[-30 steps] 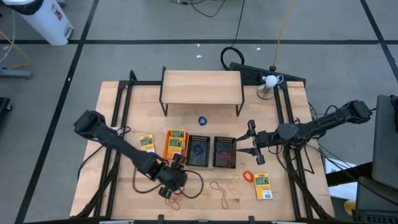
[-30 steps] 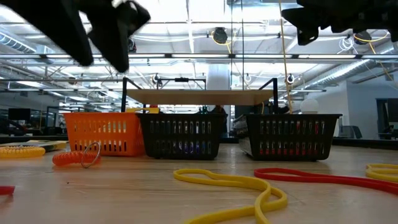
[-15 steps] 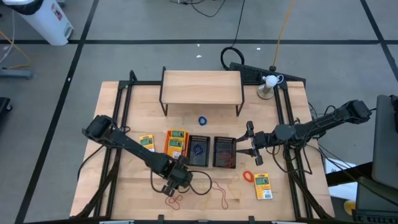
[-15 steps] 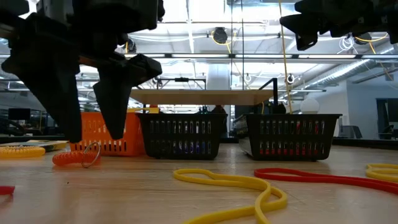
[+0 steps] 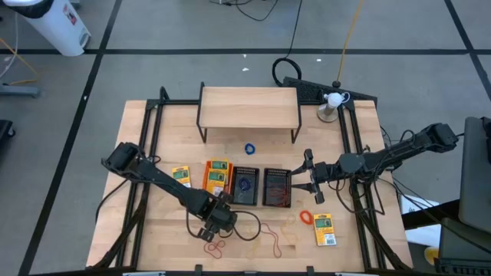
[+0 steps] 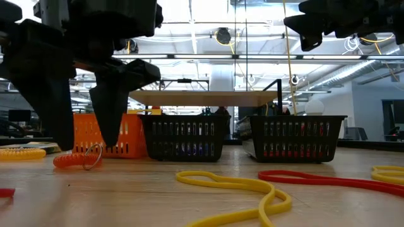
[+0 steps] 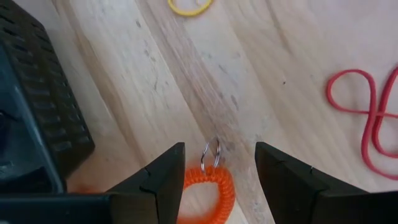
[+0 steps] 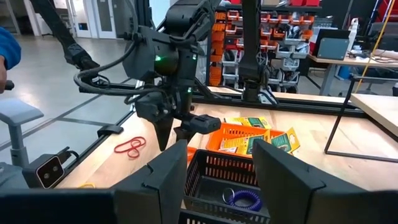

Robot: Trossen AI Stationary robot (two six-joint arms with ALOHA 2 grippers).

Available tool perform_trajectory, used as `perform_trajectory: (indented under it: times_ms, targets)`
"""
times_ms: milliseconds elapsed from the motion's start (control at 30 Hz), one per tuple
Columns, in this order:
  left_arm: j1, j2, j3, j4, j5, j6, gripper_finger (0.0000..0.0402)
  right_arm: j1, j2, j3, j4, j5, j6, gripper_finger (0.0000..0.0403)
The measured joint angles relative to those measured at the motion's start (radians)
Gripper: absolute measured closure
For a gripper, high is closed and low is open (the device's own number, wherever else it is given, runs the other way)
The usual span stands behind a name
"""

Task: Pick & Place Office Desk Supplies
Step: Put the orange spring rubber band into the left black bin

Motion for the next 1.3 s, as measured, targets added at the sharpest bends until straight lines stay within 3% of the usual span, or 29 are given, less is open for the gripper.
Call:
perform_trajectory:
  times_ms: [200, 567, 933, 1300]
  targets:
    - [0.0, 0.0, 0.0, -0.006, -0.001, -0.003, 0.024, 0.0, 0.0, 0.0, 0.003, 0.0, -0.001, 0.0232]
    - [0.002, 0.006, 0.0, -0.053, -0.012, 0.001, 0.0393, 0.0, 0.0, 0.0, 0.003, 0.0, -0.002, 0.0232]
    - [0.018, -0.009, 0.0, -0.029, -0.057, 0.006, 0.04, 0.0, 0.0, 0.0, 0.003, 0.045, -0.002, 0.0232]
    - [0.024, -0.226, 0.0, 0.08, -0.116, -0.003, 0.0401, 0.0, 0.0, 0.0, 0.009, 0.046, -0.001, 0.0232]
